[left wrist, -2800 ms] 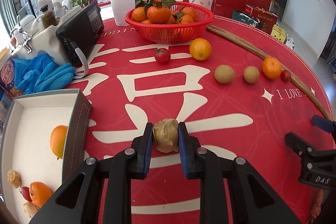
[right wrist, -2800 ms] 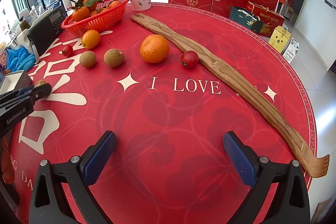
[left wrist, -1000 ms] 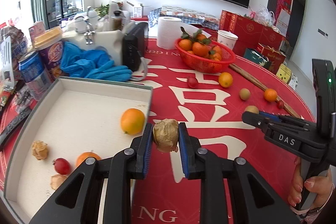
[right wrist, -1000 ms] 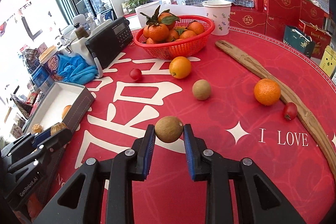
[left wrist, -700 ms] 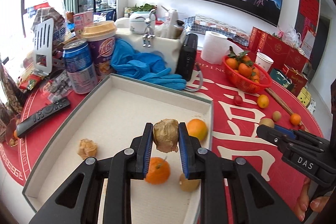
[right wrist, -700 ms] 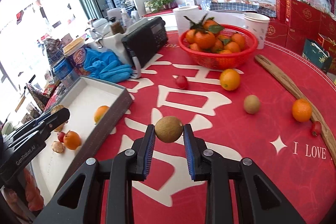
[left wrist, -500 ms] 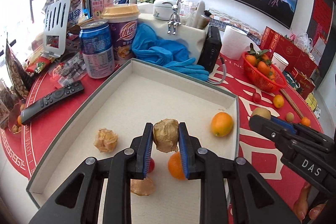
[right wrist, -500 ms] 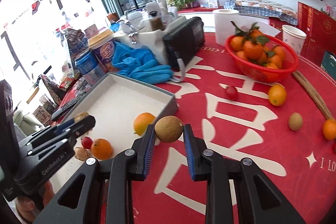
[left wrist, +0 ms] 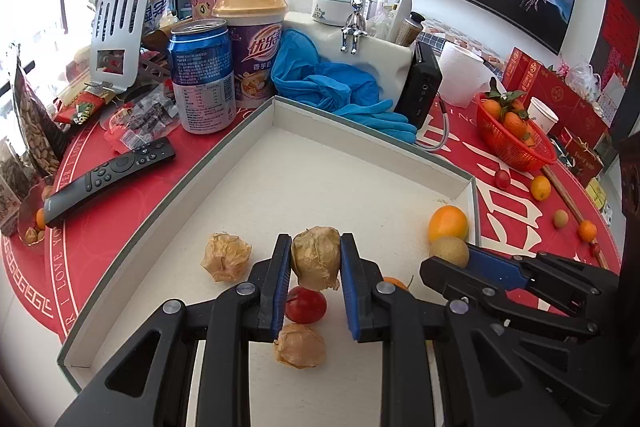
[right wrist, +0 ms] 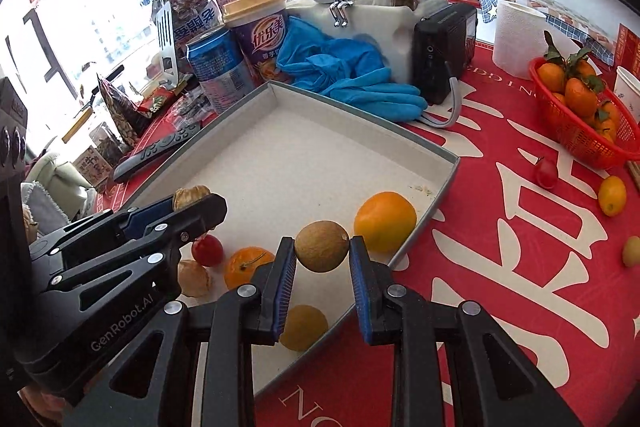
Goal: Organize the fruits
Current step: 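Carry the husk fruit and kiwi into the white tray and open both tools, then move both open tools back over the loose fruits on the table, then grasp a red tomato with the left tool while the right tool grasps a mandarin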
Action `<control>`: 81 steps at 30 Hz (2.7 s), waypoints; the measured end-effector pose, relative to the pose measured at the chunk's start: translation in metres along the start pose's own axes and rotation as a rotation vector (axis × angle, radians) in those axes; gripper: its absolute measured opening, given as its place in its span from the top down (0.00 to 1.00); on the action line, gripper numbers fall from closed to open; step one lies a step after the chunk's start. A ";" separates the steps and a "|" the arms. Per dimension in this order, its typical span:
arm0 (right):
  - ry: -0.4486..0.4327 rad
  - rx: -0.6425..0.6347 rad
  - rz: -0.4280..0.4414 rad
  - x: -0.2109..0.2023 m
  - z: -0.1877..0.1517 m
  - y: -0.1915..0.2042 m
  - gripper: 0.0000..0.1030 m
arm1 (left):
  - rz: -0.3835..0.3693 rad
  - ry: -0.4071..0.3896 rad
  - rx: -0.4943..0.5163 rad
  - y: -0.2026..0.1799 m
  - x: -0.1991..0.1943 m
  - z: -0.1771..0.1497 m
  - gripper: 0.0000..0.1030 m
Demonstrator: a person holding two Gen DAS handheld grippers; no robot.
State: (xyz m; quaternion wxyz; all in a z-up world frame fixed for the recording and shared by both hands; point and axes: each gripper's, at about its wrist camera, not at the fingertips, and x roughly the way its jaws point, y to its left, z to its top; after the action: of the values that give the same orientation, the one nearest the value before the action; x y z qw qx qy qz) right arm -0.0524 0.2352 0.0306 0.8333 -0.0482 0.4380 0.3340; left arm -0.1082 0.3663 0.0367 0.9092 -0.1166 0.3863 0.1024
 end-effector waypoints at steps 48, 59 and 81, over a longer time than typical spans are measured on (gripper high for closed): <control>0.035 0.349 -0.423 -0.107 -0.098 -0.173 0.00 | -0.221 0.040 0.297 -0.146 -0.012 0.006 0.21; 0.097 0.338 -0.479 -0.120 -0.122 -0.194 0.00 | -0.057 0.145 0.352 -0.232 0.101 0.047 0.28; 0.064 0.338 -0.495 -0.118 -0.121 -0.198 0.00 | -0.147 0.160 0.337 -0.184 0.046 -0.029 0.76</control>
State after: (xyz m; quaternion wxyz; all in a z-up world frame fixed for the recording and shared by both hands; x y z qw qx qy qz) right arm -0.0643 -0.0234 0.0048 0.8714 -0.0246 0.4882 0.0412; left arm -0.0461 0.1872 0.0086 0.8873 0.0014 0.4595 -0.0398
